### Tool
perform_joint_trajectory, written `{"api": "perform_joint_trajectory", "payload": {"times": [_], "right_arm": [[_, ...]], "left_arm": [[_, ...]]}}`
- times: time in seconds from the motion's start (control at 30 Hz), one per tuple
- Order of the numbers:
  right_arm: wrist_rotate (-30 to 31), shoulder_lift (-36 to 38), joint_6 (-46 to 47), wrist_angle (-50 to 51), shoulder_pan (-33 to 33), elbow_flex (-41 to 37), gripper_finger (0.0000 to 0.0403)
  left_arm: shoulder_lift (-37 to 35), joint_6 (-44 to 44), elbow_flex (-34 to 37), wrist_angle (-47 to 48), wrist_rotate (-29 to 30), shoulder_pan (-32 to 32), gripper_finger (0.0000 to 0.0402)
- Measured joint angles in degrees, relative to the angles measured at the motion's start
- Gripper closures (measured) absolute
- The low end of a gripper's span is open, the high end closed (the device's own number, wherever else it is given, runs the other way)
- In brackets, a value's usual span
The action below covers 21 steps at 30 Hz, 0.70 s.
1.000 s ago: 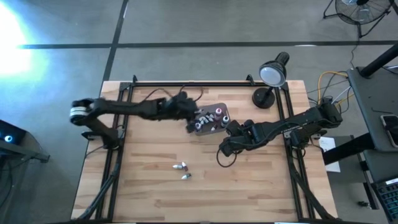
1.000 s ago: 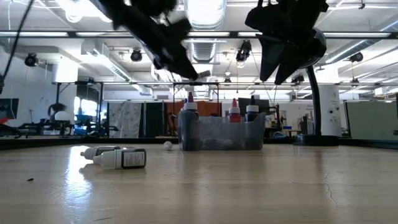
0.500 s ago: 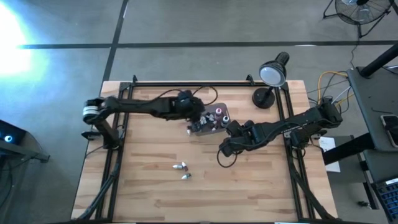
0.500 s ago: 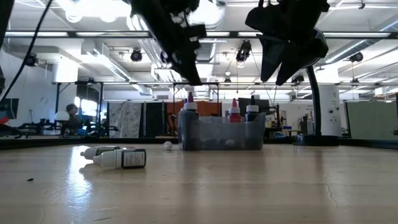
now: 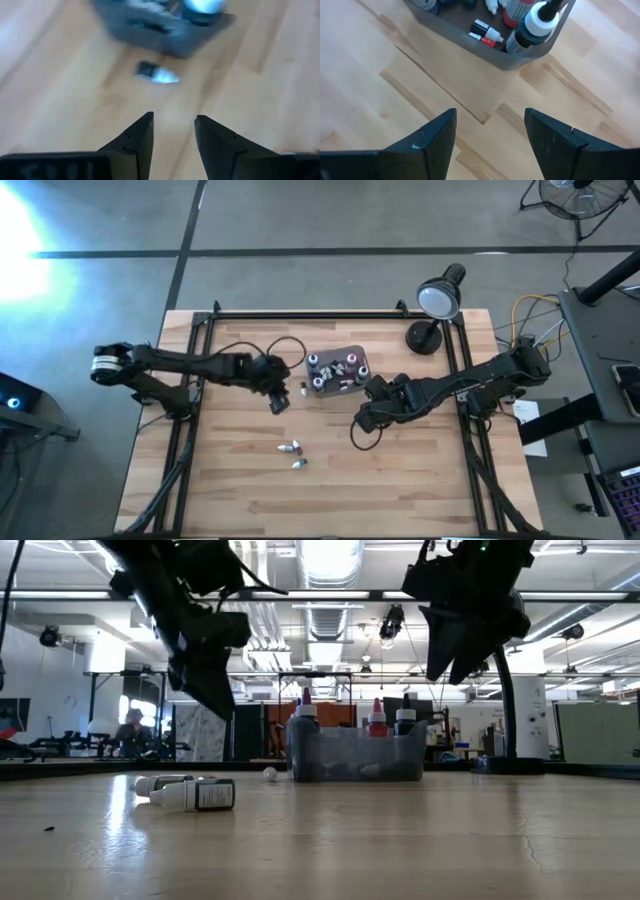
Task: Pick & Place food coloring
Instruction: Put the small green food coloring bottle into the black transparent bin
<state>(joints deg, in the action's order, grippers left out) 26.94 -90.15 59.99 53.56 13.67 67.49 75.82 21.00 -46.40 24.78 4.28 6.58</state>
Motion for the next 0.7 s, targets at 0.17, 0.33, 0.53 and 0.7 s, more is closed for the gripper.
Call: {"api": "perform_joint_trajectory", "payload": {"times": [0.17, 0.33, 0.53, 0.7], "right_arm": [[-0.2, 0.0, -0.8, 0.0, 0.0, -0.5, 0.0174], [-2.9, 0.0, -0.8, 0.0, 0.0, -0.6, 0.0174], [-3.0, 0.0, -0.9, -0.2, 0.0, -0.6, 0.0174], [-3.1, 0.0, -1.8, -0.4, 0.0, -0.6, 0.0174]], "left_arm": [[0.1, -19.0, 5.7, -9.9, -5.9, -5.5, 0.0282], [0.1, -24.2, 6.5, -8.9, -7.5, -12.0, 0.0282], [0.1, -23.5, 7.8, -8.5, -5.3, -13.6, 0.0282], [0.1, -21.4, 8.3, -8.4, -7.4, -16.0, 0.0282]]}}
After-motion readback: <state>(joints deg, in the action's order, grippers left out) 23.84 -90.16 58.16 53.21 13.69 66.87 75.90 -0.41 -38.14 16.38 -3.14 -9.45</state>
